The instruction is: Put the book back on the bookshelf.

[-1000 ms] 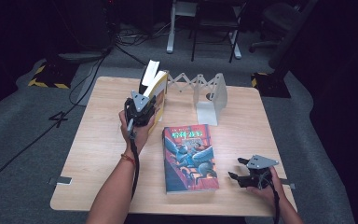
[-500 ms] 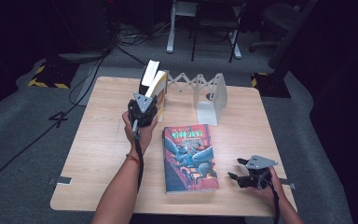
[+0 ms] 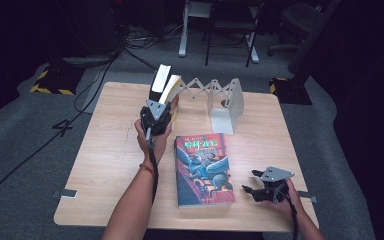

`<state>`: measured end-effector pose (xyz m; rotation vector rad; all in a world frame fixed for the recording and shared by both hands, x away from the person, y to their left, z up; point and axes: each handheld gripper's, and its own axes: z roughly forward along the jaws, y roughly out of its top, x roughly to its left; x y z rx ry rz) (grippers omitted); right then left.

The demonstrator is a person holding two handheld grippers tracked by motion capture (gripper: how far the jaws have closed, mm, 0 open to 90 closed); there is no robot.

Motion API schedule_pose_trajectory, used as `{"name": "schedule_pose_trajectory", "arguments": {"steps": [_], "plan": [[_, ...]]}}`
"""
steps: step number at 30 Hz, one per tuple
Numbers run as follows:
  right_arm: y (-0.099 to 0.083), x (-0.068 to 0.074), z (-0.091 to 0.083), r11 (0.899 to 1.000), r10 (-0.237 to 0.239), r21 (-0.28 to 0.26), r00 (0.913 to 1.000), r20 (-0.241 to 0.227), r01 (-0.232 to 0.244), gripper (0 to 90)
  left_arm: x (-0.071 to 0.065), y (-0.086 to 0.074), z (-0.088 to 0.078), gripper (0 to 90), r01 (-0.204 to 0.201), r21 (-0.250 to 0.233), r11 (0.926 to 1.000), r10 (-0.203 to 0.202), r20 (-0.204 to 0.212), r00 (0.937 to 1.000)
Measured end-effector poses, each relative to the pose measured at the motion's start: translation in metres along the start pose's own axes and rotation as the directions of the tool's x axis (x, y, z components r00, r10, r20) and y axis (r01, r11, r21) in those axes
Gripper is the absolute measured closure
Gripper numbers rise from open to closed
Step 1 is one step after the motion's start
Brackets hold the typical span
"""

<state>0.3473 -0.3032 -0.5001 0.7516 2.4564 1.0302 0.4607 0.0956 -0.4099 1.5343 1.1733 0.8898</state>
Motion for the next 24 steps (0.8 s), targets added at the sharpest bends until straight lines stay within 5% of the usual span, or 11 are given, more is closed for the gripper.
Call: {"name": "schedule_pose_trajectory", "arguments": {"steps": [14, 24], "plan": [[-0.003, -0.002, -0.003, 1.000, 0.012, -0.003, 0.9999, -0.005, -0.012, 28.9, 0.006, -0.005, -0.010, 61.7, -0.029, 0.037, 0.9989, 0.029, 0.016, 0.9995], [-0.005, -0.002, -0.003, 1.000, 0.026, -0.006, 0.9996, -0.009, -0.026, 27.8, 0.017, -0.030, -0.030, 49.9, -0.061, 0.076, 0.9952, 0.053, 0.108, 0.9928]]}}
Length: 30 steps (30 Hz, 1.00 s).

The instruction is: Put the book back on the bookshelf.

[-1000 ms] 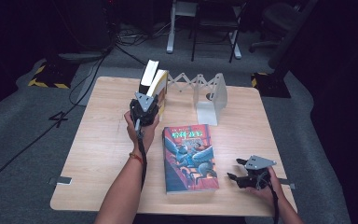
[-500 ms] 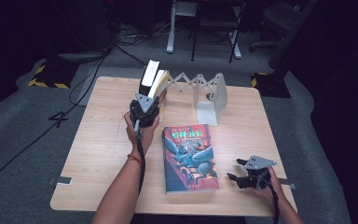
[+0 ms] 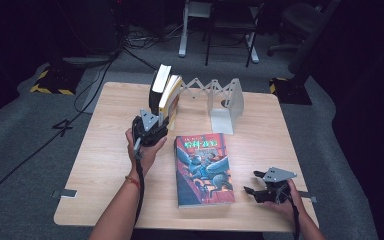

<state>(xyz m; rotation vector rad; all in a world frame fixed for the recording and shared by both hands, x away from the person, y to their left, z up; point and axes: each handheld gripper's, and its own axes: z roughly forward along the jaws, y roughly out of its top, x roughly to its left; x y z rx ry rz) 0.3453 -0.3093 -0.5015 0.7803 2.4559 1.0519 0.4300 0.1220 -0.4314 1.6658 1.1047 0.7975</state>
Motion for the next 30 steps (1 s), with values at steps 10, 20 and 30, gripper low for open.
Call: {"name": "schedule_pose_trajectory", "arguments": {"steps": [10, 20, 30], "plan": [[0.000, 0.001, 0.000, 1.000, 0.003, -0.001, 1.0000, -0.005, -0.003, 28.1, -0.003, -0.028, -0.001, 73.6, 0.007, 0.010, 0.9999, -0.008, 0.013, 0.9999], [0.000, 0.001, 0.001, 1.000, 0.003, -0.001, 1.0000, -0.004, -0.003, 27.9, -0.013, -0.018, 0.018, 74.8, 0.024, 0.027, 0.9994, -0.023, -0.054, 0.9983], [0.000, 0.000, 0.000, 1.000, 0.002, -0.001, 1.0000, -0.003, -0.002, 27.8, -0.011, -0.008, 0.037, 74.9, 0.066, 0.043, 0.9969, -0.063, -0.083, 0.9946]]}}
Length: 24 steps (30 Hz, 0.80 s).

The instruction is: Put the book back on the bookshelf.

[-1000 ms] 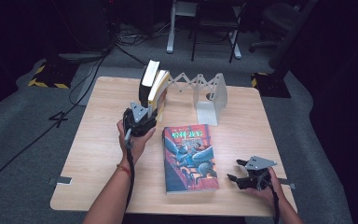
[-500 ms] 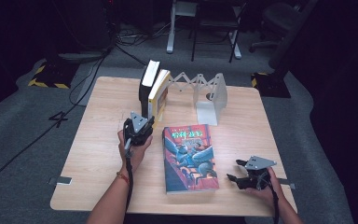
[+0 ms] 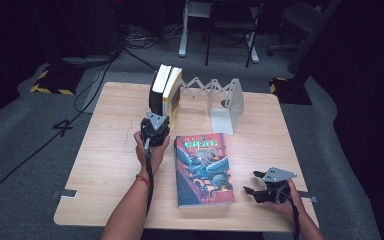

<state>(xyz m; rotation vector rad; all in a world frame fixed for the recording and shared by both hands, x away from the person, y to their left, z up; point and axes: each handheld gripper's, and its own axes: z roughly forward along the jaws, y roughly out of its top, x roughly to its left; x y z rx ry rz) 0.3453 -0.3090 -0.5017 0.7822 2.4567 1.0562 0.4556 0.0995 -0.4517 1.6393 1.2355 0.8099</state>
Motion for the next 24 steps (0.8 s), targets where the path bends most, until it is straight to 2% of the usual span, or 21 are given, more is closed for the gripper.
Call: {"name": "schedule_pose_trajectory", "arguments": {"steps": [8, 15, 24], "plan": [[0.000, 0.000, 0.000, 1.000, 0.000, 0.000, 1.0000, -0.001, 0.000, 27.8, -0.001, 0.006, 0.009, 74.9, 0.032, 0.011, 0.9994, -0.032, -0.013, 0.9994], [0.000, 0.000, 0.000, 1.000, 0.000, 0.000, 1.0000, 0.001, 0.000, 27.9, -0.003, 0.012, 0.016, 74.9, 0.039, 0.035, 0.9986, -0.038, -0.024, 0.9990], [0.000, 0.000, 0.000, 1.000, 0.000, 0.001, 1.0000, 0.002, 0.000, 28.0, -0.002, 0.015, 0.020, 75.0, 0.043, 0.040, 0.9983, -0.042, -0.027, 0.9988]]}}
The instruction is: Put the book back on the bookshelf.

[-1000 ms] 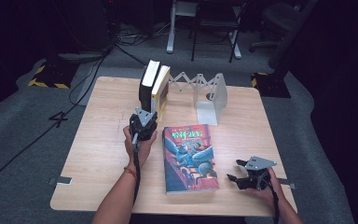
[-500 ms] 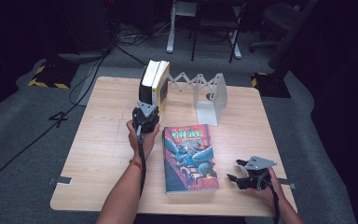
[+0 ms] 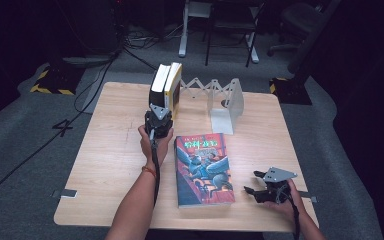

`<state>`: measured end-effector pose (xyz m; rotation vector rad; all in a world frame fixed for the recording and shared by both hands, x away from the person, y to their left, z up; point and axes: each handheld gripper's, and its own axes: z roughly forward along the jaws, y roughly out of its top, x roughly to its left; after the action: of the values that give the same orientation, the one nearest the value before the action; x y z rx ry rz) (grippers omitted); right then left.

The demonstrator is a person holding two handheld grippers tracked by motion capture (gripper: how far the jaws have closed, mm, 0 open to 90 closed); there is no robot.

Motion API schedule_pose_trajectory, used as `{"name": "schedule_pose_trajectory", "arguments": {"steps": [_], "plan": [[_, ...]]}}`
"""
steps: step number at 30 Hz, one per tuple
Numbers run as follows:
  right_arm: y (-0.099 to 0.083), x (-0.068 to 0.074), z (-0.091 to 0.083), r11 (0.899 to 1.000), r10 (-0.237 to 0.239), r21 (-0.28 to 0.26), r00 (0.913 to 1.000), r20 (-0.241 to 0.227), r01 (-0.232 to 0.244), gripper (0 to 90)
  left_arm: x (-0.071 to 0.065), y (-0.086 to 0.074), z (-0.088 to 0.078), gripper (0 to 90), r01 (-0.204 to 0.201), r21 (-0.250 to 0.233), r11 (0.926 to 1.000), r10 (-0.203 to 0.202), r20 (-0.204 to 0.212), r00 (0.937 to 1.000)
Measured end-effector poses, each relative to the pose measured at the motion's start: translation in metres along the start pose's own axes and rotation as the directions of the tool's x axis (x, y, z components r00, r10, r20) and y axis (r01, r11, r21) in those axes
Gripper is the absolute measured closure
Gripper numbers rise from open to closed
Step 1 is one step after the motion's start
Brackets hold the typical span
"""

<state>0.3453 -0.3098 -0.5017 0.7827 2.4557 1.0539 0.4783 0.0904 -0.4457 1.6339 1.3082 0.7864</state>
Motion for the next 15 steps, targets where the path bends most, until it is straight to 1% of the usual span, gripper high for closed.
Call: {"name": "schedule_pose_trajectory", "arguments": {"steps": [8, 12, 15], "plan": [[0.0002, 0.0002, -0.0001, 1.000, -0.004, 0.000, 1.0000, 0.001, 0.004, 28.2, 0.0012, 0.0003, -0.0011, 74.8, -0.006, 0.009, 0.9999, 0.006, 0.012, 0.9999], [0.0000, 0.0004, -0.0005, 1.000, -0.008, 0.002, 1.0000, 0.001, 0.008, 28.3, 0.0036, -0.0015, -0.0048, 74.4, -0.009, 0.009, 0.9999, 0.008, 0.037, 0.9993], [0.0000, 0.0008, -0.0009, 1.000, -0.009, 0.003, 1.0000, 0.002, 0.009, 28.5, 0.0073, -0.0035, -0.0090, 74.2, -0.024, 0.010, 0.9997, 0.023, 0.060, 0.9979]]}}
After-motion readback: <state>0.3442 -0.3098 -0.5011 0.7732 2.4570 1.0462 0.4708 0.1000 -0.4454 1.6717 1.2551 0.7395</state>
